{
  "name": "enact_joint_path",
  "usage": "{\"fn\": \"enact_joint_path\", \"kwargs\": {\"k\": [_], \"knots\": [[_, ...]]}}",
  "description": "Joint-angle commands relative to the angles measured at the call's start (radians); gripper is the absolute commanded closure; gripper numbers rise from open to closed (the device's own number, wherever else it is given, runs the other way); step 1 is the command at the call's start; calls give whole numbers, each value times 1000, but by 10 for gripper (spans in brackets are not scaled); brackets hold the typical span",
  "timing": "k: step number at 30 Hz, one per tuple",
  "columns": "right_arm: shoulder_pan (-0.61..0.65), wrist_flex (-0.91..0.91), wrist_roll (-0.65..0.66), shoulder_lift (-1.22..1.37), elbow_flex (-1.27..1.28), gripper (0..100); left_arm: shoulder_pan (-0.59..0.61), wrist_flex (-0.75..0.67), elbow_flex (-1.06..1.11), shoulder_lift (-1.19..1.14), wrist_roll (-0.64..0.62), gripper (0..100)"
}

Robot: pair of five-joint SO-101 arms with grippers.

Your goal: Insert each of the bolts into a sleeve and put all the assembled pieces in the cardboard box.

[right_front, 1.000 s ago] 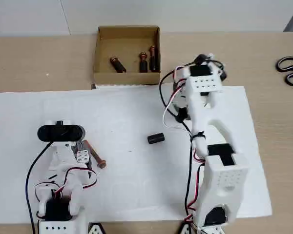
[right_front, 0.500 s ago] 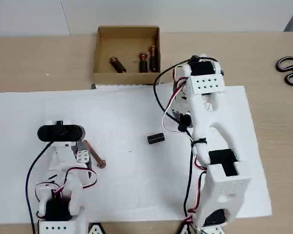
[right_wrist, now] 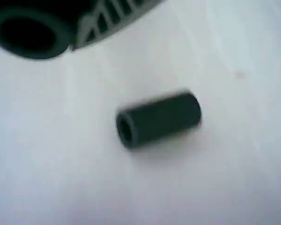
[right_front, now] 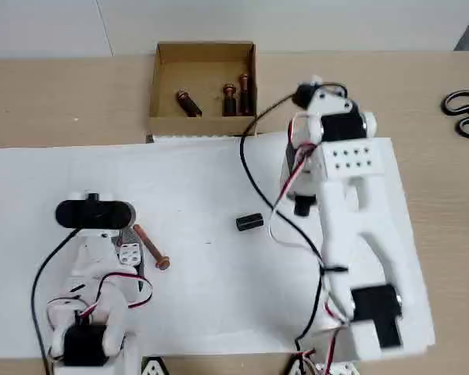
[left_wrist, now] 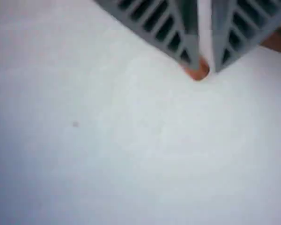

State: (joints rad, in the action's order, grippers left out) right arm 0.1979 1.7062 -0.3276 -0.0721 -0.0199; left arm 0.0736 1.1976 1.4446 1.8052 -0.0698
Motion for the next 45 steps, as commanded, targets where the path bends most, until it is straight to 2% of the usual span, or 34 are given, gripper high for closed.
{"fn": "enact_joint_path", "kwargs": {"k": [1, 7, 12, 17, 23, 26, 31, 35, 43, 45], "knots": [[1, 12, 14, -182, 135, 996, -9, 46, -133, -21, 26, 989], [-67, 10, 17, -395, 379, 996, -5, 121, -381, -344, 28, 991], [-202, 8, 106, -539, 465, 996, -5, 255, -685, -695, 28, 992], [-355, -16, 132, -642, 496, 996, -5, 420, -914, -944, 28, 993], [-472, -93, 132, -727, 612, 996, -3, 470, -975, -1083, 31, 993], [-509, -131, 129, -771, 666, 996, -3, 470, -975, -1119, 86, 994], [-556, -193, 132, -855, 720, 996, -3, 497, -975, -1191, 437, 994], [-561, -219, 133, -895, 741, 996, 8, 528, -975, -1232, 822, 993], [-561, -217, 133, -912, 747, 996, 190, 499, -1035, -1315, 1488, 991], [-561, -219, 133, -912, 747, 996, 229, 462, -1044, -1341, 1603, 992]]}}
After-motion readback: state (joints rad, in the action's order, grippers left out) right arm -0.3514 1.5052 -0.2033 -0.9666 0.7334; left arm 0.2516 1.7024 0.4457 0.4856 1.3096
